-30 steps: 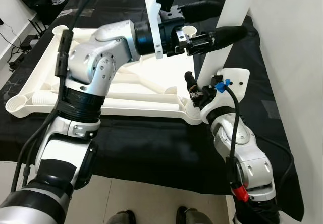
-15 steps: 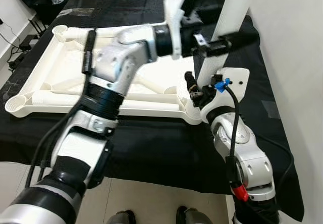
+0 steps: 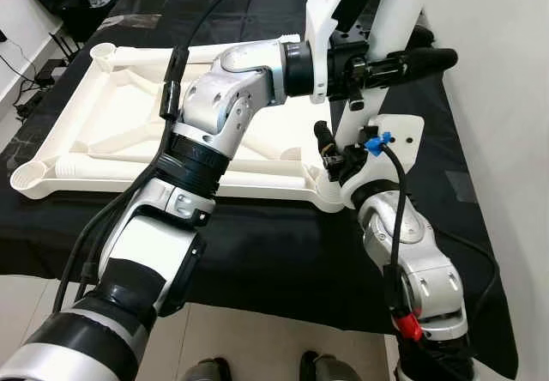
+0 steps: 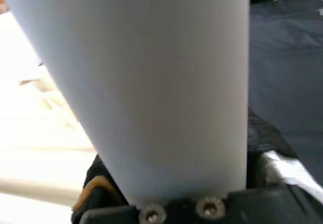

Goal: Building children table

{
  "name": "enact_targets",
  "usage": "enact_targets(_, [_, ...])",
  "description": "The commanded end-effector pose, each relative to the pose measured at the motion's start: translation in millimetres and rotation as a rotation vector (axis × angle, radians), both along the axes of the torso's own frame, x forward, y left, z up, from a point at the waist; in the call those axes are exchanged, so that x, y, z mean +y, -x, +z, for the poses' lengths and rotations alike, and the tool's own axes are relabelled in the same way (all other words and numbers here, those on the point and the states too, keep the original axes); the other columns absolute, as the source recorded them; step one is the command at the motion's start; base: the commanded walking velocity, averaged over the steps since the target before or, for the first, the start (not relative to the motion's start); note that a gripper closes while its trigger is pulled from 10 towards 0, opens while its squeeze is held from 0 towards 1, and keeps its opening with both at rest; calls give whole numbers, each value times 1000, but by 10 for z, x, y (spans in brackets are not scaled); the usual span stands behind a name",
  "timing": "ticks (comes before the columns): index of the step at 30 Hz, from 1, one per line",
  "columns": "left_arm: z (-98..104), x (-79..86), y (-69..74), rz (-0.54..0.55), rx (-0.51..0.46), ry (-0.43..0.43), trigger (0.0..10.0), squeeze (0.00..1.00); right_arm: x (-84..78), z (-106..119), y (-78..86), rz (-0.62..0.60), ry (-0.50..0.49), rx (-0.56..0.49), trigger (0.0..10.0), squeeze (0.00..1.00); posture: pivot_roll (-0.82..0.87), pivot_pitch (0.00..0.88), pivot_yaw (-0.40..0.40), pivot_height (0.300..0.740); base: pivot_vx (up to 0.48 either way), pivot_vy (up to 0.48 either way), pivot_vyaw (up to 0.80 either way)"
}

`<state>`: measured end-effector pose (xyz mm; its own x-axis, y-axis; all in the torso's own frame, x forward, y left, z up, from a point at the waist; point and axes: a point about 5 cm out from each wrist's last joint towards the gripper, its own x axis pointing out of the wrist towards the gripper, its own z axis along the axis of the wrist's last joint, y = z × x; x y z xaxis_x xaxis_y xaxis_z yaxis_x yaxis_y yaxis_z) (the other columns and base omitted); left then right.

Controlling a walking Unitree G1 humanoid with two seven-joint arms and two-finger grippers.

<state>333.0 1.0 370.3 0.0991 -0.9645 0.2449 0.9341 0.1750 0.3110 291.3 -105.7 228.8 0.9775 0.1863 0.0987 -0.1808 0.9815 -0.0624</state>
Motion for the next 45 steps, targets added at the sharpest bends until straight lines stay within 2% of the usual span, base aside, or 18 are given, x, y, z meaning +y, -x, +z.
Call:
enact_targets(1, [-5, 1, -24, 20, -6, -21, 0, 0, 65, -276, 3, 75, 4, 134, 10000, 1000, -39, 203, 14, 740, 0, 0, 0])
enact_targets(3, [-3, 3, -16, 21, -14, -25, 0, 0, 5, -208, -25, 156, 6, 93, 10000, 1000, -40, 207, 17, 740, 0, 0, 0])
enact_targets(6, [0, 2, -16, 20, -16, -24, 0, 0, -38, -176, -40, 171, 11, 79, 10000, 1000, -39, 207, 16, 740, 0, 0, 0])
enact_targets(9, [0, 2, -6, 16, -20, -25, 0, 0, -223, -55, -108, 244, 28, 42, 10000, 1000, -39, 211, 16, 740, 0, 0, 0])
enact_targets(10, [0, 2, -6, 16, -20, -25, 0, 0, -223, -55, -108, 244, 28, 42, 10000, 1000, -39, 211, 16, 740, 0, 0, 0])
enact_targets(13, [-9, -10, 12, 6, -24, -28, 0, 0, -381, 53, -153, 324, 37, 20, 10000, 1000, -38, 215, 17, 740, 0, 0, 0])
enact_targets(14, [-10, -14, 16, 3, -25, -28, 0, 0, -399, 81, -150, 380, 34, 15, 10000, 271, -38, 215, 18, 740, 0, 0, 0])
enact_targets(15, [-10, -14, 16, 3, -25, -28, 0, 0, -399, 81, -150, 380, 34, 15, 10000, 271, -38, 215, 18, 740, 0, 0, 0])
enact_targets(16, [-11, -18, 20, -1, -25, -29, 0, 0, -412, 104, -144, 431, 37, 9, 10000, 0, -38, 215, 18, 740, 0, 0, 0])
enact_targets(18, [-11, -23, 24, -4, -27, -30, 0, 0, -430, 117, -138, 489, 41, 6, 10000, 0, -35, 217, 18, 740, 0, 0, 0])
enact_targets(20, [-11, -23, 24, -4, -27, -30, 0, 0, -430, 117, -138, 489, 41, 6, 10000, 0, -35, 217, 18, 740, 0, 0, 0])
enact_targets(22, [-11, -31, 32, -8, -30, -31, 0, 0, -485, 130, -145, 560, 55, 0, 10000, 0, -29, 220, 18, 740, 0, 0, 0])
enact_targets(24, [-11, -31, 32, -8, -30, -31, 0, 0, -485, 130, -145, 560, 55, 0, 10000, 0, -29, 220, 18, 740, 0, 0, 0])
enact_targets(27, [-5, -38, 44, -13, -31, -28, 0, 0, -581, 160, -160, 639, 33, -7, 10000, 0, -24, 222, 16, 740, 0, 0, 0])
enact_targets(28, [-1, -42, 52, -14, -33, -26, 0, 0, -611, 187, -154, 673, 20, -16, 3804, 0, -22, 222, 16, 740, 0, 0, 0])
enact_targets(29, [-1, -42, 52, -14, -33, -26, 0, 0, -611, 187, -154, 673, 20, -16, 3804, 0, -22, 222, 16, 740, 0, 0, 0])
enact_targets(30, [3, -47, 58, -16, -34, -24, 0, 0, -619, 206, -132, 712, 10, -23, 0, 0, -22, 222, 16, 740, 0, 0, 0])
enact_targets(45, [31, -66, 74, -18, -50, -16, 0, 0, -698, 177, -93, 807, 50, -20, 0, 0, -27, 211, 15, 740, 0, 0, 0])
